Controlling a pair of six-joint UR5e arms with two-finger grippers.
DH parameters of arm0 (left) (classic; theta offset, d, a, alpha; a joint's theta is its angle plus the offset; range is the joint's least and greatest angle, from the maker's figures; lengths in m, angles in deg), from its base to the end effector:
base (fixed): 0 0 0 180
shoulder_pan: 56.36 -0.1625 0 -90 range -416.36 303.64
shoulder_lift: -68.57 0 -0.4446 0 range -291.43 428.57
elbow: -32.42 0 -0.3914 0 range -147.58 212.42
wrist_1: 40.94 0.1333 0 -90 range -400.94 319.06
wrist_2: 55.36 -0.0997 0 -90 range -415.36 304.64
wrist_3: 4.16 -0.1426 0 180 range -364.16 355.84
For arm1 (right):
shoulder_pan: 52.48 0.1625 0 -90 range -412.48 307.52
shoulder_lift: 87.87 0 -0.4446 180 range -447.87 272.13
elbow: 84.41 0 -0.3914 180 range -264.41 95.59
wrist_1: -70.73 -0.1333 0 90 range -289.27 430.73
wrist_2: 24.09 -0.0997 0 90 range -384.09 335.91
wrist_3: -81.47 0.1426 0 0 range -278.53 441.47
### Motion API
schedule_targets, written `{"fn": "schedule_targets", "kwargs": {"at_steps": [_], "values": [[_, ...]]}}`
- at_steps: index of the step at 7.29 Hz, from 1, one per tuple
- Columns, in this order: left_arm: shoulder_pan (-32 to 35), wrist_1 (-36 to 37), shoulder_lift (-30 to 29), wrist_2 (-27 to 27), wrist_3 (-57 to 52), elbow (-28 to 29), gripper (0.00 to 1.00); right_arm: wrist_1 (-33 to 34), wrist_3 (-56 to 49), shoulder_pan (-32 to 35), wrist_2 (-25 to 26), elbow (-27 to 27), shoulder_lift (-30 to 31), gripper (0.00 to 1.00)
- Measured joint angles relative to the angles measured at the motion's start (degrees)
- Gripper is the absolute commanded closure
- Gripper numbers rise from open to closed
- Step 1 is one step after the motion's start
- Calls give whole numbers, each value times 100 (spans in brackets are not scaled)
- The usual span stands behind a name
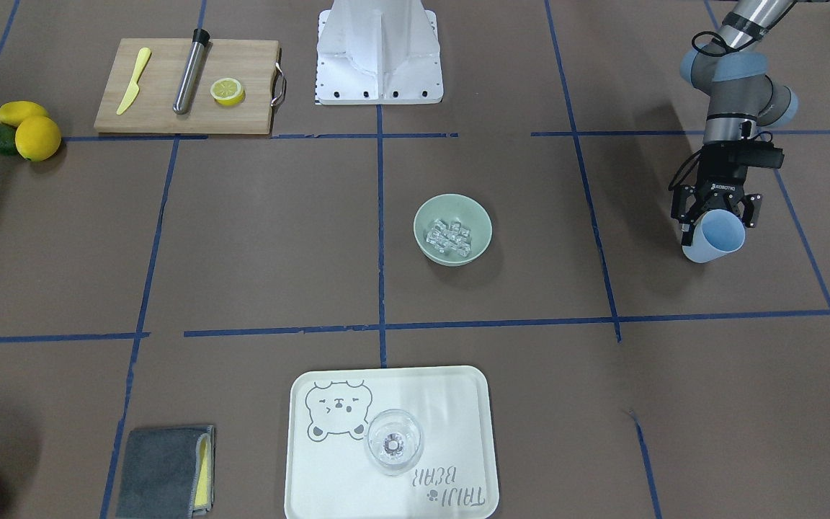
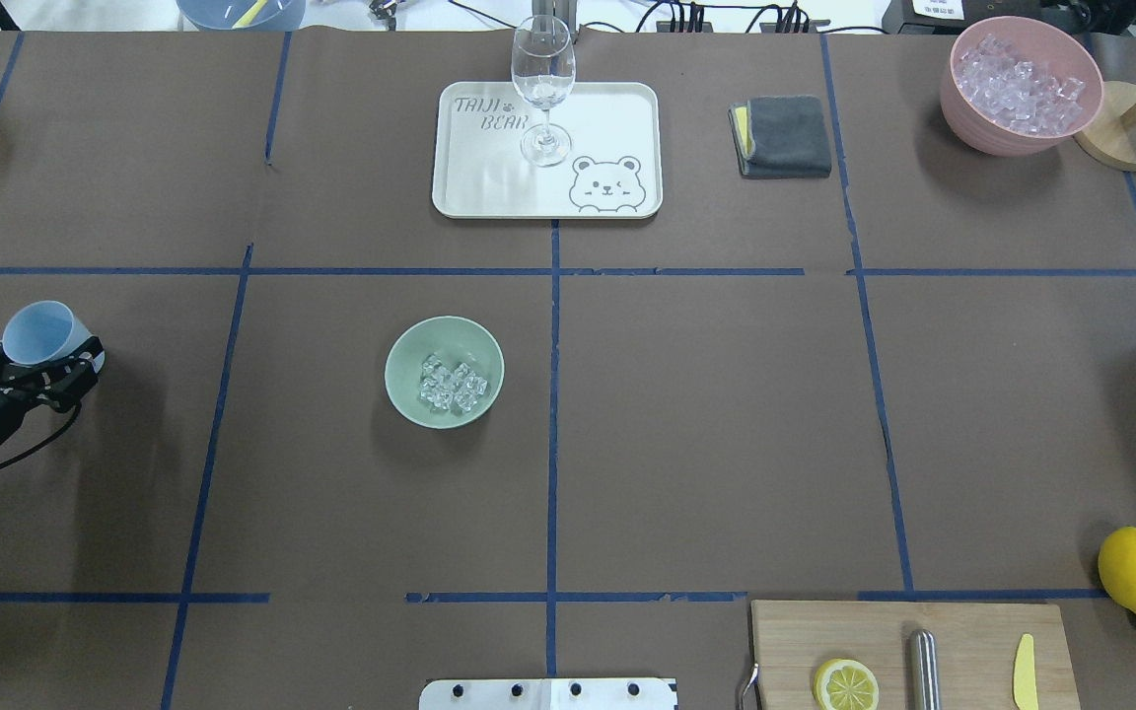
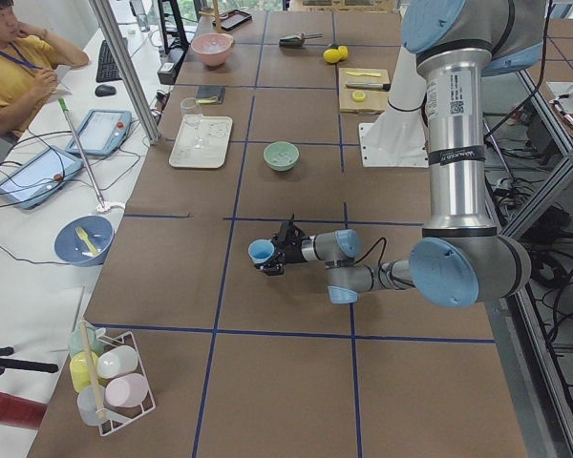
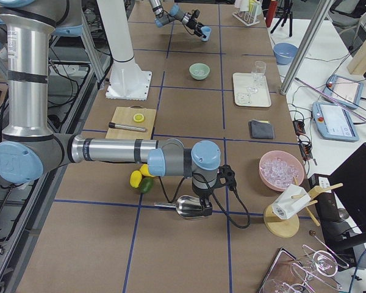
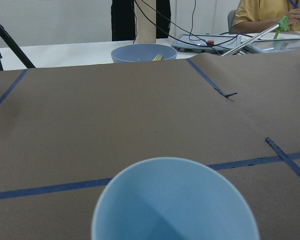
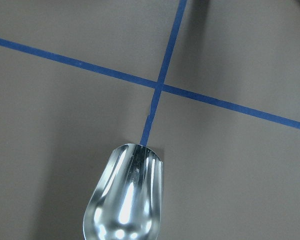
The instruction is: Pour ice into bowl
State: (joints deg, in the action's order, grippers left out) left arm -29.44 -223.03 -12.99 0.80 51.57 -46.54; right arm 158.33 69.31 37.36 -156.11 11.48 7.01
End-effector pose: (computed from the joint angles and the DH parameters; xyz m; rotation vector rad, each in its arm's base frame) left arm 0.3019 -0.3918 0.6731 1.0591 0.7956 -0.2648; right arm 0.0366 -0.4594 0.6984 0.1334 -0.7248 -0.2271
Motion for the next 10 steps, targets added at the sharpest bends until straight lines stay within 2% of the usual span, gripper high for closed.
{"fn": "schedule_targets", "kwargs": {"at_steps": [4, 6, 10], "values": [[29, -20, 57, 94, -195, -315, 0, 3, 3, 7, 0, 0, -26, 0], [110, -18, 204, 574, -433, -596, 0, 3, 3, 7, -2, 0, -33, 0], [890, 74, 265, 1497, -1013, -732, 0, 3, 3, 7, -9, 0, -56, 0]]}}
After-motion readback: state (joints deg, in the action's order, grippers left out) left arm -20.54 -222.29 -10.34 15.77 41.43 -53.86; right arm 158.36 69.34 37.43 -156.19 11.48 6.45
